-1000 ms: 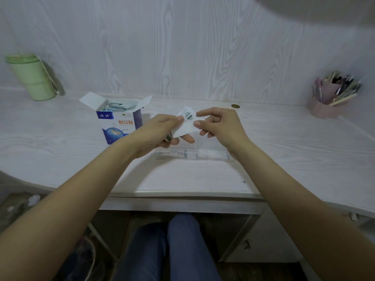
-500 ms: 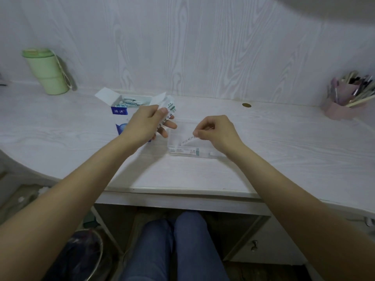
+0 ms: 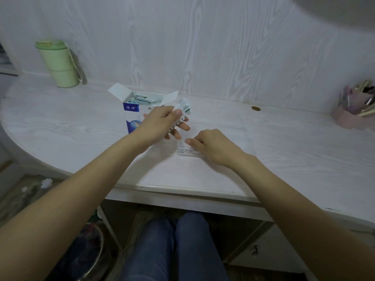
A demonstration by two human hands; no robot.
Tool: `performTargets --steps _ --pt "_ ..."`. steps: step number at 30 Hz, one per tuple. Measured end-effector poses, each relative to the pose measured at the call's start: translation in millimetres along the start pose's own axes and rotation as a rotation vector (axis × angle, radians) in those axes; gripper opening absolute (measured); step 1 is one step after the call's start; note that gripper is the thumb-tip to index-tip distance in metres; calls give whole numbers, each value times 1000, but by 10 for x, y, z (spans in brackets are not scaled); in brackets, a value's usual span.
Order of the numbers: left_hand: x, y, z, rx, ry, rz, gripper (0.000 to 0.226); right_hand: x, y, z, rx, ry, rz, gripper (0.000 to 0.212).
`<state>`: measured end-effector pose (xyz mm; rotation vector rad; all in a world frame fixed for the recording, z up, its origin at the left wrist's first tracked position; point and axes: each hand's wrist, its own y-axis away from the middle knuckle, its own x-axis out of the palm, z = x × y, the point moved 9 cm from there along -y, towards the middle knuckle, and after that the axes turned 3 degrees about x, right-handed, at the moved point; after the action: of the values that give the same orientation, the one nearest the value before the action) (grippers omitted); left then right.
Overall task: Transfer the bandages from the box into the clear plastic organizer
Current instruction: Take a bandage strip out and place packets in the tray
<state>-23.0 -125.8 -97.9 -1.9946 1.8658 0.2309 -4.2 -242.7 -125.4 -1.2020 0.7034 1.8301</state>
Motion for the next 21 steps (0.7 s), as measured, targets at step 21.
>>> performTargets --steps 21 --pt "177 74 -53 -73 221 196 31 -561 148 -81 1 -755 -347 20"
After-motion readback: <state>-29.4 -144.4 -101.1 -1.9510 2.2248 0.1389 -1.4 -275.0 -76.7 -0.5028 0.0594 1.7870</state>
